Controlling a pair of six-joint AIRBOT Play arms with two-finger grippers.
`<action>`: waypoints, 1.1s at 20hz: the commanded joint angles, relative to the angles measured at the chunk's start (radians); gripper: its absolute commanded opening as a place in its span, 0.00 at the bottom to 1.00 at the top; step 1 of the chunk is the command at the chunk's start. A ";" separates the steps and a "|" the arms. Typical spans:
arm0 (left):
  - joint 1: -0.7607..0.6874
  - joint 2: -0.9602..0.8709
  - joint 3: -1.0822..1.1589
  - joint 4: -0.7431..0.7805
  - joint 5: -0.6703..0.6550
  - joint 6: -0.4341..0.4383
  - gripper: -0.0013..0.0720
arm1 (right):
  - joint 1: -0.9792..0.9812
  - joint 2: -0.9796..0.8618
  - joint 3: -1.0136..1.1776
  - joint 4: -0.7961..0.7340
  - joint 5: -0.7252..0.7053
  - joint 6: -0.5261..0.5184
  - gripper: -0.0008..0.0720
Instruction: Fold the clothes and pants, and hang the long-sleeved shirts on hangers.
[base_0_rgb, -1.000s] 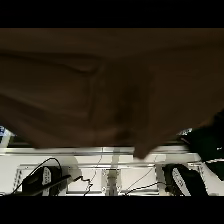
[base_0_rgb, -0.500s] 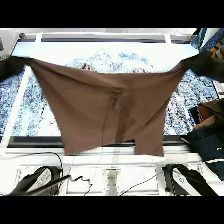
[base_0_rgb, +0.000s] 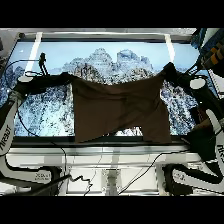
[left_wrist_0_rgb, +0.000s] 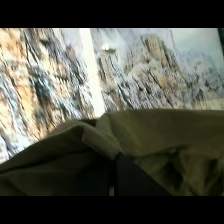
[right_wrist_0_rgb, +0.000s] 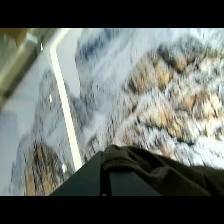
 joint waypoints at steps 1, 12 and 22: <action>-0.012 -0.026 0.067 -0.021 0.074 0.019 0.04 | 0.036 -0.021 0.009 0.013 -0.204 0.002 0.04; 0.129 0.090 0.080 0.128 -0.144 0.022 0.98 | -0.349 -0.008 0.008 -0.268 0.551 -0.199 0.76; 0.127 0.165 0.080 0.445 -0.409 -0.013 0.98 | -0.480 -0.247 0.008 -0.289 0.972 -0.541 0.76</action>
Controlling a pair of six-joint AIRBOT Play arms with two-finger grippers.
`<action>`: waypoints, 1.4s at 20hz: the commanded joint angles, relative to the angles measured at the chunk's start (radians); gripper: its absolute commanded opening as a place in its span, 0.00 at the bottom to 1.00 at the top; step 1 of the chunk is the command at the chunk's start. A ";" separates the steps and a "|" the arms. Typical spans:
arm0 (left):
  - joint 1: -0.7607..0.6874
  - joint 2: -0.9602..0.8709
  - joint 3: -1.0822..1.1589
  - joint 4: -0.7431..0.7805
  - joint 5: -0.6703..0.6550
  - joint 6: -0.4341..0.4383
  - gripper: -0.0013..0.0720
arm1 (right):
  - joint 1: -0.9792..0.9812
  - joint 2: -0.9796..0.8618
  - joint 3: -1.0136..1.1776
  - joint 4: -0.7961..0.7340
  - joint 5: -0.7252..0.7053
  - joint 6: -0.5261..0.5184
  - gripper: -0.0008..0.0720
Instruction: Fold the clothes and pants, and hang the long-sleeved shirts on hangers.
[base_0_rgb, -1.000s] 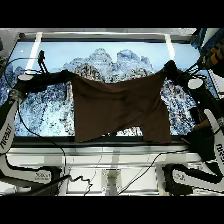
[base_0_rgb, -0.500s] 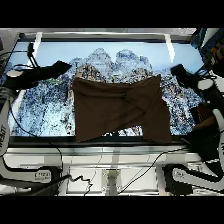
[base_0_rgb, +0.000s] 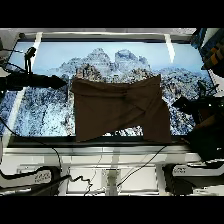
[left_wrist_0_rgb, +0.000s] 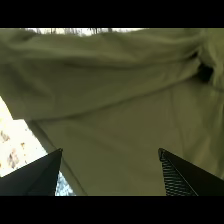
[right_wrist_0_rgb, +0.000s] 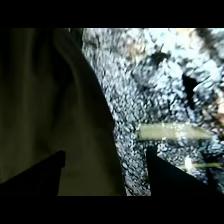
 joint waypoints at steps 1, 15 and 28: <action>0.002 0.008 0.001 0.040 -0.044 -0.019 0.98 | 0.003 -0.075 0.000 -0.004 0.080 -0.122 0.76; 0.119 0.241 -0.439 0.204 -0.111 -0.310 0.77 | 0.059 -0.131 0.000 0.041 -0.065 -0.230 0.60; 0.188 0.462 -0.845 0.324 -0.166 -0.303 0.77 | 0.059 -0.203 0.000 0.099 0.026 -0.232 0.04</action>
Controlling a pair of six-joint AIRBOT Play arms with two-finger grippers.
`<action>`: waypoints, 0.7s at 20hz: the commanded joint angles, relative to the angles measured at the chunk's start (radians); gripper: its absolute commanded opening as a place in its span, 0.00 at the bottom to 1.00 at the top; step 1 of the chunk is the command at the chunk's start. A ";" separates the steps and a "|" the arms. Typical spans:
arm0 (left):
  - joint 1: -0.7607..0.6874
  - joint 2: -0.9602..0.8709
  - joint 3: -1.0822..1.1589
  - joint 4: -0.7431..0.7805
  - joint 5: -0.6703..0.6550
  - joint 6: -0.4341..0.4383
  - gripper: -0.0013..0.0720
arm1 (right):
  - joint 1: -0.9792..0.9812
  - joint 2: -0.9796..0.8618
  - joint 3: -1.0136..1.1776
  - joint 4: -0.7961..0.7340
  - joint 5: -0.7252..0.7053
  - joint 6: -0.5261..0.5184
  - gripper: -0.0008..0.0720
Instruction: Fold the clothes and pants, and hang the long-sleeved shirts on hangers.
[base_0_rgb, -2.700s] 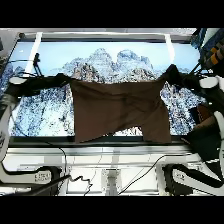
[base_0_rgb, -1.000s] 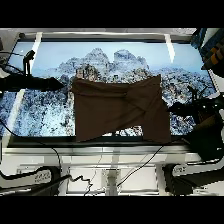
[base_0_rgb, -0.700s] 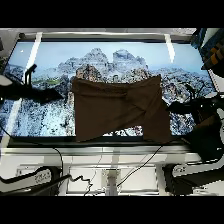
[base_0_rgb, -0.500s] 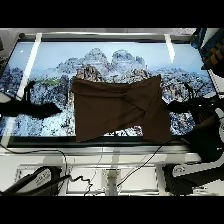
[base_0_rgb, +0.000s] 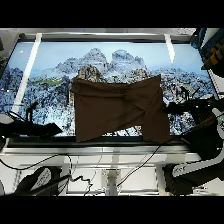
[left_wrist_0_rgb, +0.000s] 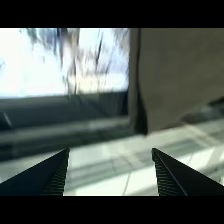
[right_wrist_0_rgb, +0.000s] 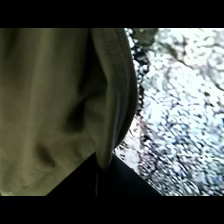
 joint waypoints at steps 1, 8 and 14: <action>-0.022 0.010 -0.129 0.018 -0.010 0.030 0.77 | 0.001 -0.002 0.000 0.002 0.007 -0.001 0.04; -0.220 0.008 -0.132 0.005 0.175 0.149 0.77 | 0.001 -0.002 0.000 0.009 0.006 0.000 0.04; -0.386 0.008 -0.132 0.005 0.208 0.187 0.87 | 0.001 -0.002 0.000 0.010 0.006 0.002 0.04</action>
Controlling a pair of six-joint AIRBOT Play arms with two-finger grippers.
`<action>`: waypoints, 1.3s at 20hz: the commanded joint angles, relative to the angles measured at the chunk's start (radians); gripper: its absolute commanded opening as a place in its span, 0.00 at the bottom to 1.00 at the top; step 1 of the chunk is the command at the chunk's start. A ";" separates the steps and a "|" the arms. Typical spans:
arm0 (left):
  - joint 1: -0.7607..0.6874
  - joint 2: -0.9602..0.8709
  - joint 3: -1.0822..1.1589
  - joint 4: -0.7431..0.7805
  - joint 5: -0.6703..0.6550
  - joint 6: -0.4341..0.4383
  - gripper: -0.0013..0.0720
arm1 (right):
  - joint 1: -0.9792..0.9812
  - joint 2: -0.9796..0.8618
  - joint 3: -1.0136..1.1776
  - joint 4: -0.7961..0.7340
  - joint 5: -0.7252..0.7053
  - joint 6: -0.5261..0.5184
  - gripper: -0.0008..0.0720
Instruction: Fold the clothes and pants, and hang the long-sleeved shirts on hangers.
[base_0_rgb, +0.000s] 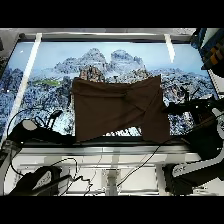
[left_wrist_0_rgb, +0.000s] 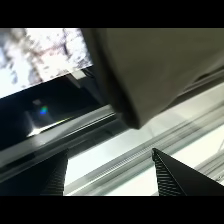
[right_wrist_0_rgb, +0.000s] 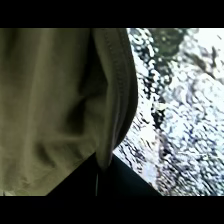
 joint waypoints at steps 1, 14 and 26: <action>-0.091 0.000 -0.001 0.001 0.047 0.019 0.86 | 0.001 -0.001 0.001 0.003 0.000 0.002 0.04; -0.179 -0.224 0.008 -0.062 0.272 0.023 0.25 | 0.001 -0.001 0.001 0.003 0.014 0.003 0.04; -0.079 -0.218 0.715 -0.008 -0.017 0.023 0.04 | 0.000 0.386 0.001 0.407 0.102 -0.105 0.03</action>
